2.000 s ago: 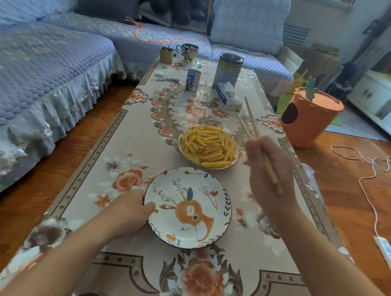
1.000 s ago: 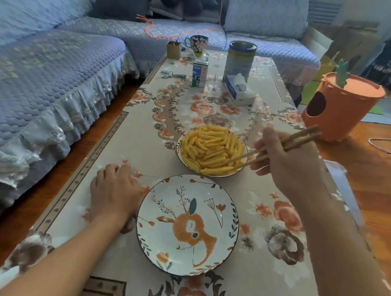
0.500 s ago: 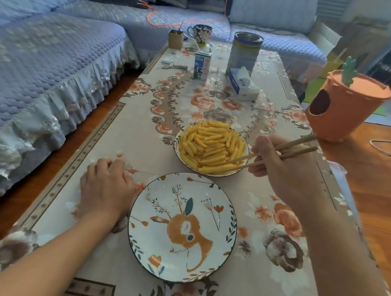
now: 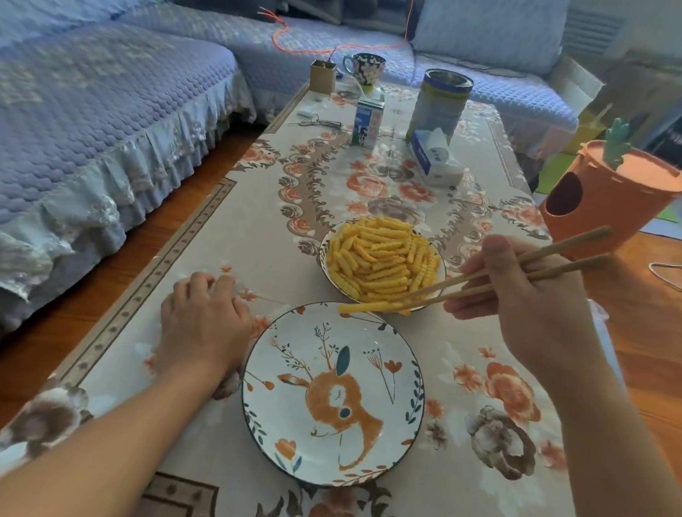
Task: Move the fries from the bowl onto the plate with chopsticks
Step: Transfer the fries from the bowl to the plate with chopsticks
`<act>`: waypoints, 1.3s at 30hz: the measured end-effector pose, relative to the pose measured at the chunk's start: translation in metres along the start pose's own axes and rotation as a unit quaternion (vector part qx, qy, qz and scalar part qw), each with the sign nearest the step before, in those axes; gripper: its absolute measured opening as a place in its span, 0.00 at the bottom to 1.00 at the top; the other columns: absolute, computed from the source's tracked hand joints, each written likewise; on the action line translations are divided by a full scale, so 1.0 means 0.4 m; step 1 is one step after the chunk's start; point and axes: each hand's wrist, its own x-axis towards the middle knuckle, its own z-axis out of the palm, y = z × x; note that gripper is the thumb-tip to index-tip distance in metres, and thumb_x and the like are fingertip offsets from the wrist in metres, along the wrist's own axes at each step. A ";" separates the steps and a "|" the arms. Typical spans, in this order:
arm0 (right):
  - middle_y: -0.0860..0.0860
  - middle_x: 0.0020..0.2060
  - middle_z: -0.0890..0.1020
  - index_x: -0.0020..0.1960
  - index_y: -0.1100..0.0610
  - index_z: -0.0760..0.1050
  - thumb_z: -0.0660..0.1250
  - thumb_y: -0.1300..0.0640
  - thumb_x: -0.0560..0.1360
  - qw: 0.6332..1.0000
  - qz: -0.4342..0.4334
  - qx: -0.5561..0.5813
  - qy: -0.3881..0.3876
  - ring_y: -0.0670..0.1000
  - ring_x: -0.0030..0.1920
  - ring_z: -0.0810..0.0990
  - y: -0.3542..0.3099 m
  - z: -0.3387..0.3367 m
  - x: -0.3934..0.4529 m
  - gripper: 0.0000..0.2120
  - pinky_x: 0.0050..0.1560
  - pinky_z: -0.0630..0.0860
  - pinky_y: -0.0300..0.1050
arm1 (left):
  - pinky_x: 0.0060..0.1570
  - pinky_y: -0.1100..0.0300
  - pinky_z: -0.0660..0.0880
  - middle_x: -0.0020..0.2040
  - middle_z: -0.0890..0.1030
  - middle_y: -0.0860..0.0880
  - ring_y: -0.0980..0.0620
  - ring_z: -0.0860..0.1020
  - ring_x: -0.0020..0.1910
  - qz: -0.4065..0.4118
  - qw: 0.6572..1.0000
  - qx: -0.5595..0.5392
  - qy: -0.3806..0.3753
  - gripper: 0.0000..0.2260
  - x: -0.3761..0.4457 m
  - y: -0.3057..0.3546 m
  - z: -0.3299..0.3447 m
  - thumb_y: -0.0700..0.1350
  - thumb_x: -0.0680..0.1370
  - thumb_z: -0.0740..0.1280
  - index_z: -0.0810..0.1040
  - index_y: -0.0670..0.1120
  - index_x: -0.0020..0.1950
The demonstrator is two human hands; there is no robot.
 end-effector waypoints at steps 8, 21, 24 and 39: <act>0.58 0.30 0.84 0.43 0.65 0.79 0.63 0.44 0.77 0.999 0.037 -0.003 -0.008 0.58 0.30 0.85 0.057 0.085 -0.073 0.23 0.31 0.84 0.50 | 0.58 0.42 0.70 0.58 0.78 0.40 0.38 0.72 0.58 0.000 1.000 -0.004 0.006 0.12 -0.001 -0.003 0.003 0.44 0.78 0.63 0.81 0.45 0.59; 0.60 0.32 0.84 0.46 0.63 0.80 0.60 0.49 0.85 0.990 -0.011 0.065 0.124 0.58 0.30 0.85 0.114 0.026 0.061 0.20 0.31 0.84 0.48 | 0.60 0.41 0.70 0.60 0.77 0.40 0.39 0.72 0.61 -0.003 1.000 0.000 0.002 0.15 -0.002 -0.003 0.003 0.45 0.80 0.62 0.79 0.45 0.64; 0.56 0.29 0.81 0.43 0.60 0.80 0.59 0.45 0.81 0.989 -0.014 0.097 0.113 0.57 0.28 0.84 0.145 0.034 0.045 0.22 0.30 0.83 0.47 | 0.60 0.41 0.70 0.61 0.77 0.40 0.39 0.72 0.61 -0.001 1.000 0.001 0.001 0.15 -0.002 0.000 0.002 0.45 0.79 0.62 0.79 0.44 0.65; 0.60 0.29 0.81 0.40 0.61 0.77 0.57 0.39 0.78 0.990 -0.049 0.097 0.087 0.55 0.26 0.83 0.099 0.022 0.028 0.26 0.27 0.81 0.45 | 0.56 0.40 0.72 0.57 0.78 0.38 0.35 0.73 0.57 0.007 0.999 0.000 0.040 0.14 0.001 -0.001 0.018 0.42 0.77 0.65 0.81 0.42 0.61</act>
